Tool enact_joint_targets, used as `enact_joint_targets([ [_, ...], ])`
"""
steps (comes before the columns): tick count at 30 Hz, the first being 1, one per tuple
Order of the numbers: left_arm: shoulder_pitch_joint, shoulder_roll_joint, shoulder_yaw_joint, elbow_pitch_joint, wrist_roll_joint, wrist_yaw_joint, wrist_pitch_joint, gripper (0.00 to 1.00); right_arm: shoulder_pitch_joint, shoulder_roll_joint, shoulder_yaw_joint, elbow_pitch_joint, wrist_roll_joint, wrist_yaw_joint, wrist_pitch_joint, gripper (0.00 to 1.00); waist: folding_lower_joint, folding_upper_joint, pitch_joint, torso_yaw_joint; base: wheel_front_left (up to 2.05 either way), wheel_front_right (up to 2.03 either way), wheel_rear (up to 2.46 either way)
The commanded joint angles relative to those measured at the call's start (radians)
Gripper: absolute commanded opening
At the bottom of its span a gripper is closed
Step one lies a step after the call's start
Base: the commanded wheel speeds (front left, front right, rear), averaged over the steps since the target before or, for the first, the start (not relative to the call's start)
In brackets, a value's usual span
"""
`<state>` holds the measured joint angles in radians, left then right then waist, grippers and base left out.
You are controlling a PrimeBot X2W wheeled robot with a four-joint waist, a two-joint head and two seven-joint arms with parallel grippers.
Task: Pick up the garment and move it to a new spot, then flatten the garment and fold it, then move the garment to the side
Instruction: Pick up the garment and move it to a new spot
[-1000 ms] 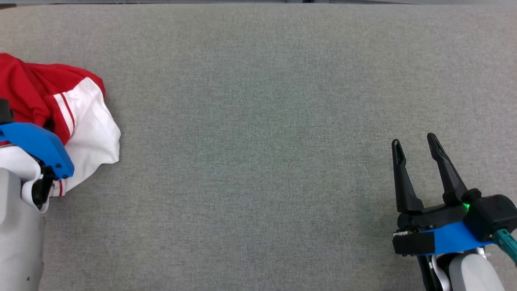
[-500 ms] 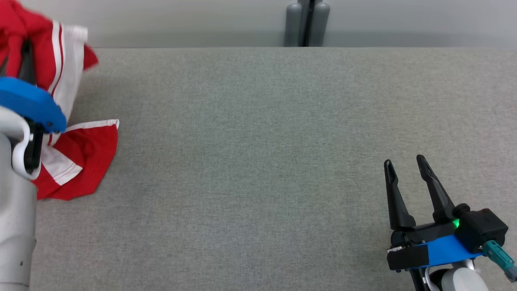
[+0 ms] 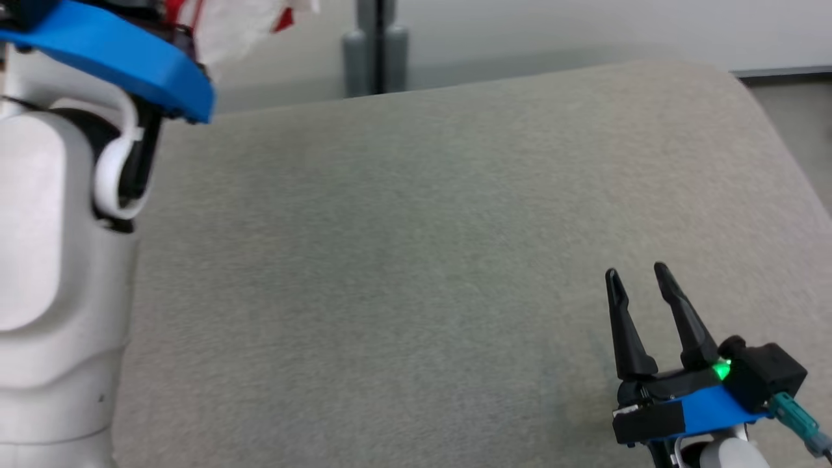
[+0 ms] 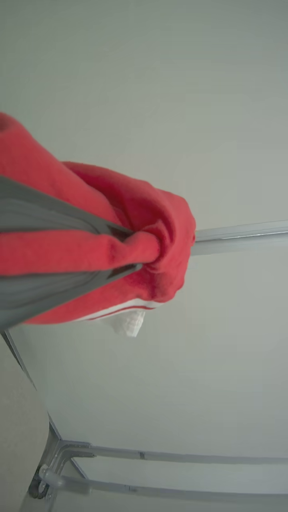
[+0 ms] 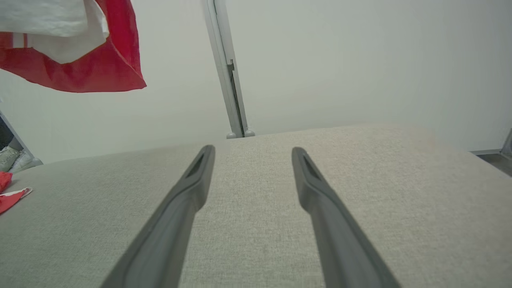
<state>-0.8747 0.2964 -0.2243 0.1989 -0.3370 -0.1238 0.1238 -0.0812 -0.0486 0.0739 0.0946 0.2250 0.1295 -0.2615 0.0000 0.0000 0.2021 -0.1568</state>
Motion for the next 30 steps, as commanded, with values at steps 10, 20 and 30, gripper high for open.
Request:
enact_joint_targets([
  [10, 0.074, -0.096, -0.164, 0.005, -0.029, -0.008, 0.017, 0.00, 0.000, -0.003, 0.010, -0.016, 0.044, 0.002, -0.004, 1.00, 0.0000, 0.0000, 0.002, -0.155, 0.00, 0.00, 0.00],
  [20, 0.322, -0.121, -0.298, 0.163, -0.042, -0.008, -0.049, 0.00, -0.013, -0.003, 0.022, -0.021, 0.058, 0.002, -0.004, 1.00, 0.0000, 0.0000, 0.028, -0.174, 0.00, 0.00, 0.00],
  [30, 0.389, -0.167, -0.309, 0.233, -0.062, 0.012, -0.194, 1.00, 0.004, -0.003, 0.011, -0.009, 0.043, 0.002, -0.004, 1.00, 0.0000, 0.0000, 0.007, -0.135, 0.00, 0.00, 0.00],
])
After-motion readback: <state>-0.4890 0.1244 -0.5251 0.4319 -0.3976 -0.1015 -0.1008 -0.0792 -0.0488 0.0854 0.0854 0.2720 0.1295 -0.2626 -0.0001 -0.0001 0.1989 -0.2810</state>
